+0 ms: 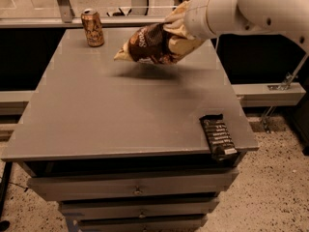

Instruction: Move brown chip bag near orange can

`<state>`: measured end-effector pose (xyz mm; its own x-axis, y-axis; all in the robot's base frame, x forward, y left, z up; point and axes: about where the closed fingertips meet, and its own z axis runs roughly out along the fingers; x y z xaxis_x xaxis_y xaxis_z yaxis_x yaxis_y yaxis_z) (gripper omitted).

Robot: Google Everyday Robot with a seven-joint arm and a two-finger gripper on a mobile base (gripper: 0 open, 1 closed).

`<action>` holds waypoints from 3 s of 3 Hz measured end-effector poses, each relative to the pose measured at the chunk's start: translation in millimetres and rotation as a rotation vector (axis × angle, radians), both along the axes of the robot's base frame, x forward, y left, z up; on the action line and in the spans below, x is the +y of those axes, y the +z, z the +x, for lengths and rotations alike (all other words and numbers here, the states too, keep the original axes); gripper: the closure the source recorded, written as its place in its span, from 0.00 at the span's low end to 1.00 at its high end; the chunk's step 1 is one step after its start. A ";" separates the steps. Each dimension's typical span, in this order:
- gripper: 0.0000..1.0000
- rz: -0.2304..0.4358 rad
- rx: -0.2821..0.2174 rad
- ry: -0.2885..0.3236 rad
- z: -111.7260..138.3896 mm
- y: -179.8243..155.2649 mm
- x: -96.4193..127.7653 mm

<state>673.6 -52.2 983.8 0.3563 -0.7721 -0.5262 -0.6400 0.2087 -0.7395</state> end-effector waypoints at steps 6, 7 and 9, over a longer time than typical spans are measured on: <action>1.00 0.077 -0.081 0.163 184.3 -21.8 83.3; 0.82 0.091 -0.049 0.185 180.7 -33.6 92.5; 0.35 0.110 -0.004 0.218 151.2 -46.0 92.8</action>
Offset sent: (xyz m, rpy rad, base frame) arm 0.1622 -0.0030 -0.0035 0.0176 -0.0889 0.0262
